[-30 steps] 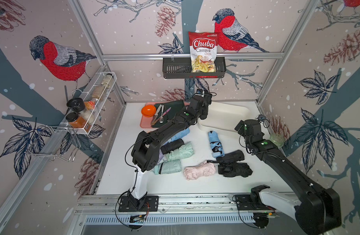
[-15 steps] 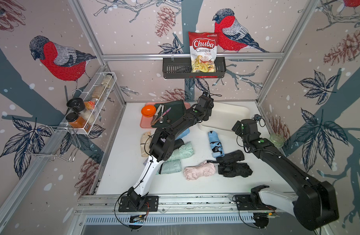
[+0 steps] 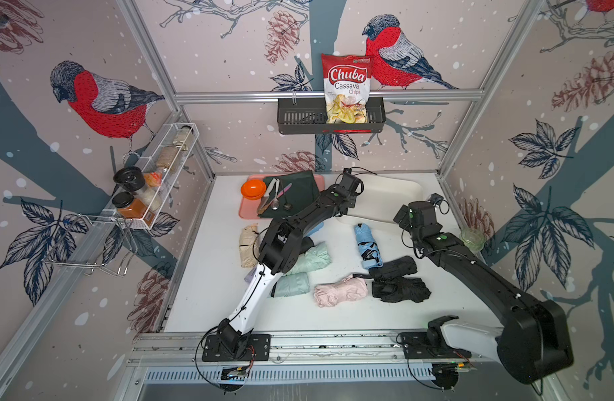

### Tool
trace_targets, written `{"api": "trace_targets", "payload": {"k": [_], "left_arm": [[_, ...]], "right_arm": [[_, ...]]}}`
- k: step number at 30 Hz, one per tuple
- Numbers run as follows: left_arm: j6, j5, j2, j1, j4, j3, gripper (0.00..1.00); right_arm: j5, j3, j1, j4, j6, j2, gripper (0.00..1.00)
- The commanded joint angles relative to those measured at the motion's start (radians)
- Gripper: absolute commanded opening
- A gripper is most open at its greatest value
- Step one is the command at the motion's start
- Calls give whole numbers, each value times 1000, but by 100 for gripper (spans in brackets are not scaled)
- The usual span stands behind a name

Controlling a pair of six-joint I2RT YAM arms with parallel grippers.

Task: Put the umbrella into the storage box
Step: Place the umbrella in the storage box.

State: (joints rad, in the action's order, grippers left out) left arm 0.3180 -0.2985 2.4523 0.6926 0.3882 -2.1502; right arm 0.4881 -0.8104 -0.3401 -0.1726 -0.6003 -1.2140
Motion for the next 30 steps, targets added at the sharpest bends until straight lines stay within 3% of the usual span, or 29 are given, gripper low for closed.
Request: {"api": "trace_targets", "payload": {"k": [1,13,15,19,24,30], "left_arm": [[48,-62,-44,-5,19,47,0],[146,-85,-160,-4,-22,246,0],[163,-99,-160,-4,-31,258,11],[194,-148,-153,-4,-32,264,14],[212,-183,-153,-4,-40,265,39],[213,-193,-160,-4,-41,260,46]], "right_arm": [[-5,-11,-2,10,8,-8,100],[-6,-8,-1,-9,3,-9,100],[-11,-9,-2,-8,1,-13,100],[-22,-12,-1,-13,0,-23,100],[-24,-9,-1,-15,-1,-32,100],[-26,-13,-1,-14,0,-35,100]]}}
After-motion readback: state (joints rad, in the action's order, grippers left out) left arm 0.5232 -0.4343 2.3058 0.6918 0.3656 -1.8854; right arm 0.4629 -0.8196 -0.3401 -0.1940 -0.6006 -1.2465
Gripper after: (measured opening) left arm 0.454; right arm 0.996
